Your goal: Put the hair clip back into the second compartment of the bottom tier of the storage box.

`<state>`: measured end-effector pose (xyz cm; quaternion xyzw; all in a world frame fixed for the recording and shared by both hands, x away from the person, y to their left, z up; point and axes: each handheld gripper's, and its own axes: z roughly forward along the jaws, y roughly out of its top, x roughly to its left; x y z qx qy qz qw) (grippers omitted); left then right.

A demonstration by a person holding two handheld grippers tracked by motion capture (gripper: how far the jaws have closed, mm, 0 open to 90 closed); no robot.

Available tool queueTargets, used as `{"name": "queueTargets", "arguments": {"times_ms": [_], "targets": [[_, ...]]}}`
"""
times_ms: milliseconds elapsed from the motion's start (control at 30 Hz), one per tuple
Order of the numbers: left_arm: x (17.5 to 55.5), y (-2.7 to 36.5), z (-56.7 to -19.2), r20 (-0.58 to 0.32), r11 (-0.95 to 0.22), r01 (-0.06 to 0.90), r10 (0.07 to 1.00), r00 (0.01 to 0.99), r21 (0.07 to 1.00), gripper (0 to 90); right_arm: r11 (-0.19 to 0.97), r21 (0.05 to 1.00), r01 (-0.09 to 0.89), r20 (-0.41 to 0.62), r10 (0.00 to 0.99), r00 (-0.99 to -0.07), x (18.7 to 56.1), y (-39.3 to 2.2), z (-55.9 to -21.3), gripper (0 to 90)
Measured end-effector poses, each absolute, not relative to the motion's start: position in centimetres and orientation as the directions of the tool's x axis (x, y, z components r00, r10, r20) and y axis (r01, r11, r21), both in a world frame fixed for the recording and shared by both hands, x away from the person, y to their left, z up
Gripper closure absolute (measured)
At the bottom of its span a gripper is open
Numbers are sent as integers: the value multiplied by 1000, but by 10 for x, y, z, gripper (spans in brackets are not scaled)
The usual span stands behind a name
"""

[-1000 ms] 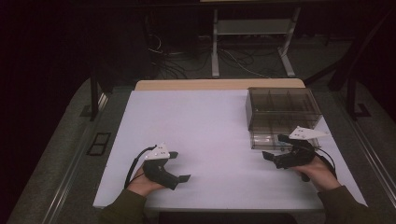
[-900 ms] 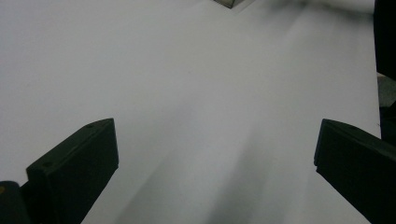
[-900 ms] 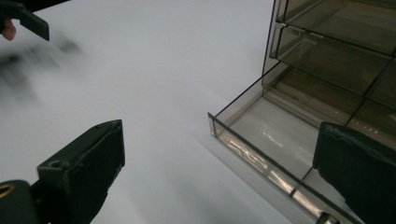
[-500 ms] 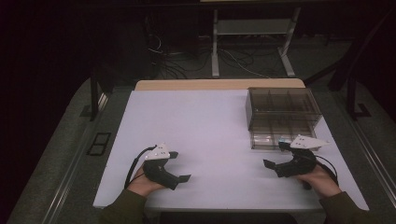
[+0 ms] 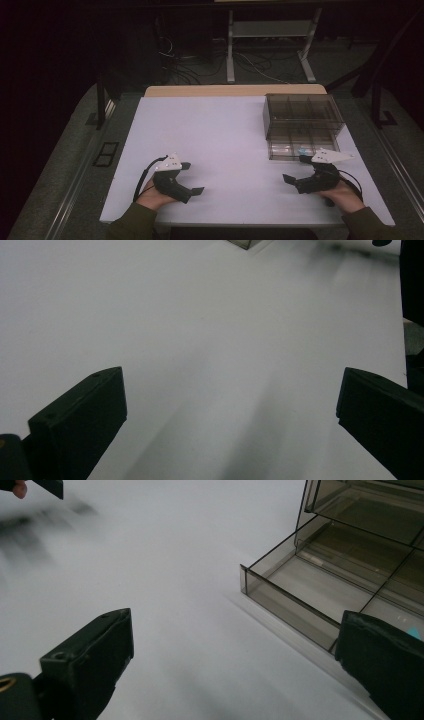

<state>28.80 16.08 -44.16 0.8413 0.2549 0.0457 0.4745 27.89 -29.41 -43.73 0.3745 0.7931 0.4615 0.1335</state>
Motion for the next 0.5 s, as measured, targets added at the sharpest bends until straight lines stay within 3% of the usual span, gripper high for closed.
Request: {"name": "queueTargets", "arguments": {"times_ms": [500], "targets": [[288, 161, -442, -166, -419, 386, 473, 866, 822, 0, 303, 829, 470, 137, 705, -696, 273, -295, -444, 17]]}}
